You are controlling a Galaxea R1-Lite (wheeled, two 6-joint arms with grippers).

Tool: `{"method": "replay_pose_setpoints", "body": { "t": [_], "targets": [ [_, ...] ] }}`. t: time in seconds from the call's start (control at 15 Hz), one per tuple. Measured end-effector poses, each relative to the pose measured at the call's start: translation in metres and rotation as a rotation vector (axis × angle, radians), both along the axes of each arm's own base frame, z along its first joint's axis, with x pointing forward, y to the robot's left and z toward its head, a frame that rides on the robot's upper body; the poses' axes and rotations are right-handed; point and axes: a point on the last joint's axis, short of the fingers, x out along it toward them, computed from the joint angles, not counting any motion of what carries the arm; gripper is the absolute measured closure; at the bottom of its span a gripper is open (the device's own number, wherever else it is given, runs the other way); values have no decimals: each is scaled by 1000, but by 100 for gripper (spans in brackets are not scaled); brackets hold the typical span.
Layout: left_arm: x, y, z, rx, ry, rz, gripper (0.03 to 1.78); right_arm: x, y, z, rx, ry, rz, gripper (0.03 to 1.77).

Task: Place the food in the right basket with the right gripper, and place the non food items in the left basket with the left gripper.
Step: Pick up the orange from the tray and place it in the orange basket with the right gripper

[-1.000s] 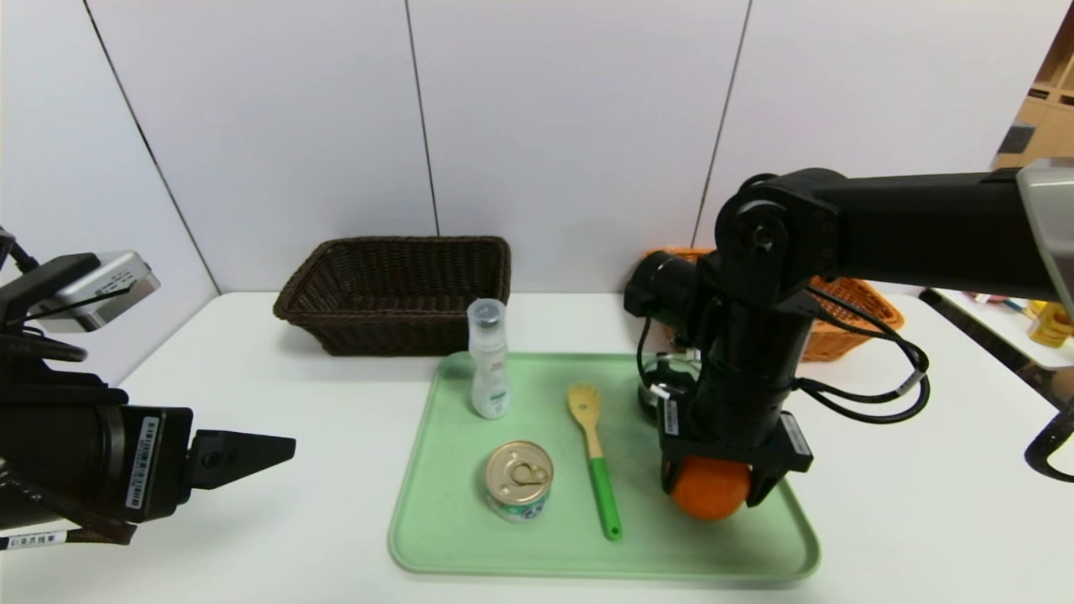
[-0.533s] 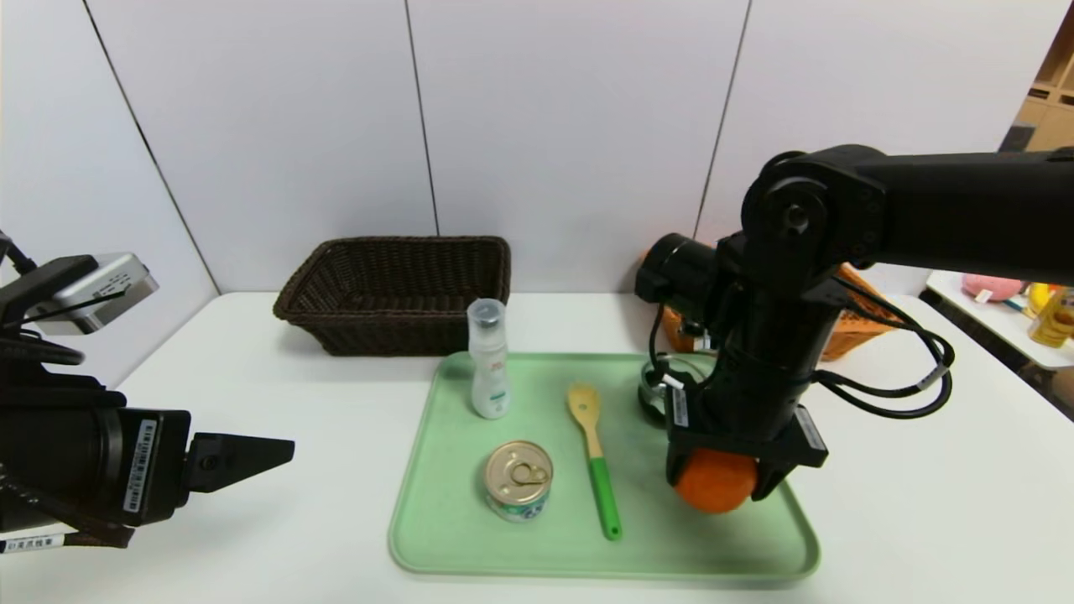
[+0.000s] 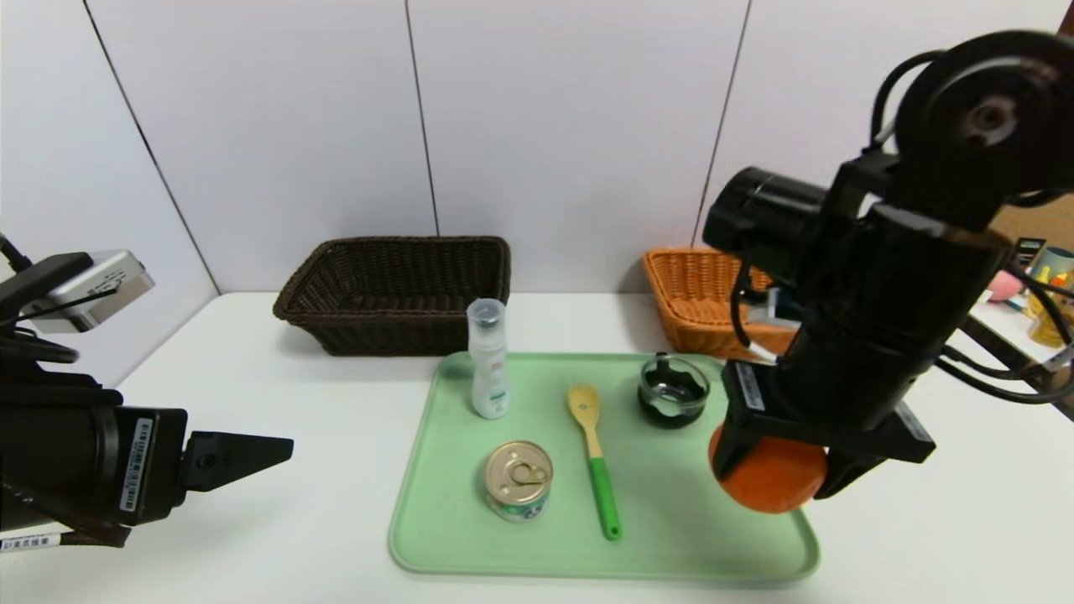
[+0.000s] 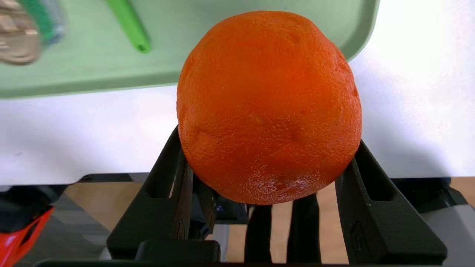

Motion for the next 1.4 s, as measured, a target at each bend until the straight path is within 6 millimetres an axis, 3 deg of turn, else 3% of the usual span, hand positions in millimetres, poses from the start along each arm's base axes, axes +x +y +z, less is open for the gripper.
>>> {"method": "replay_pose_setpoints", "body": {
  "t": [0.13, 0.27, 0.4, 0.53, 0.73, 1.0, 1.2, 1.4],
  "targets": [
    [0, 0, 0, 0, -1, -1, 12, -2, -9, 27, 95, -151, -14, 75],
    [0, 0, 0, -1, 0, -7, 12, 10, -19, 50, 217, -365, -55, 75],
    [0, 0, 0, -1, 2, -8, 12, 33, -37, 68, 300, -576, -126, 75],
    [0, 0, 1, -5, -7, -7, 12, 64, -52, 71, 334, -719, -202, 75],
    [1, 0, 2, -6, -15, -7, 12, 118, -74, 47, 319, -794, -302, 75],
    [2, -1, 2, -4, -11, -6, 12, 173, -89, -12, 253, -707, -371, 75],
    [3, -2, 1, -2, -8, -6, 12, 194, -95, -41, 221, -667, -383, 76],
    [5, -3, 1, -3, -9, -6, 12, 203, -95, -56, 206, -651, -373, 73]
  ]
}}
